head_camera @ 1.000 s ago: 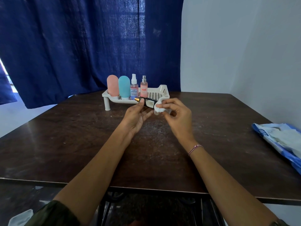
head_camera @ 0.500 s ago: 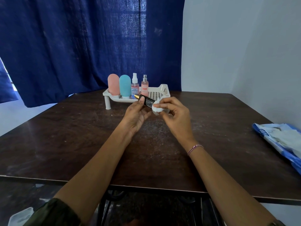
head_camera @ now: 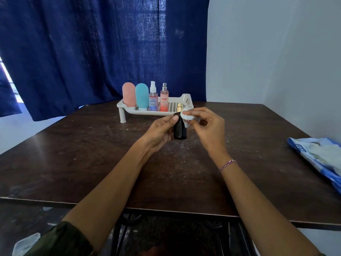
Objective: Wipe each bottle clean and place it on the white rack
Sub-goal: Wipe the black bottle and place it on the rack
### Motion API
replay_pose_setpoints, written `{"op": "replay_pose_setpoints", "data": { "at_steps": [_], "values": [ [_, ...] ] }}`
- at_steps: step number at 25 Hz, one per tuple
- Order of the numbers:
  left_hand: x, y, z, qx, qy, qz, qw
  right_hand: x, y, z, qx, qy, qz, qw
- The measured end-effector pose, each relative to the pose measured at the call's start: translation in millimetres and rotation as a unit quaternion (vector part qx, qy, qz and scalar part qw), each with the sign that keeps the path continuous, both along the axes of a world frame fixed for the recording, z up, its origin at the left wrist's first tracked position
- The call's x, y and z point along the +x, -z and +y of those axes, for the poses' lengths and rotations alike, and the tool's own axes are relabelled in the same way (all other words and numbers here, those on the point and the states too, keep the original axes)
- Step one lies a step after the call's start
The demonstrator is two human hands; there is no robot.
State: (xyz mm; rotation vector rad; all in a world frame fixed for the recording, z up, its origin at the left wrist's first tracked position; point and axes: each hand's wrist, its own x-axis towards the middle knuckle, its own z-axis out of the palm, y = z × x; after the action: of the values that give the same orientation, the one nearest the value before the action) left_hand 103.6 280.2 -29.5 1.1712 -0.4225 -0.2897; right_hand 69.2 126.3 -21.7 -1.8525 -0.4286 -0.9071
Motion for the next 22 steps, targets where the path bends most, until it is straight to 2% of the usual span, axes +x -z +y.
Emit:
{"op": "replay_pose_setpoints", "data": {
  "at_steps": [4,9,12,18,22],
  "values": [
    [-0.7,1.3,-0.1,0.047,-0.010,-0.030,0.998,2.0,-0.3,-5.5,0.020,0.008,0.020,1.000],
    [6.1,1.5,2.2,-0.007,-0.086,-0.021,0.996,-1.7,3.7,3.0,-0.063,-0.050,0.034,0.996],
    [4.7,0.8,3.1,-0.002,-0.107,-0.030,0.994,-1.1,3.3,2.7,-0.097,-0.054,0.042,0.993],
    [0.7,1.3,0.8,0.076,-0.074,-0.076,0.992,3.7,3.3,-3.9,-0.009,0.033,0.034,0.999],
    [2.0,0.7,0.8,0.049,-0.147,-0.081,0.985,1.1,5.2,0.7,-0.023,0.007,0.068,0.997]
  ]
}}
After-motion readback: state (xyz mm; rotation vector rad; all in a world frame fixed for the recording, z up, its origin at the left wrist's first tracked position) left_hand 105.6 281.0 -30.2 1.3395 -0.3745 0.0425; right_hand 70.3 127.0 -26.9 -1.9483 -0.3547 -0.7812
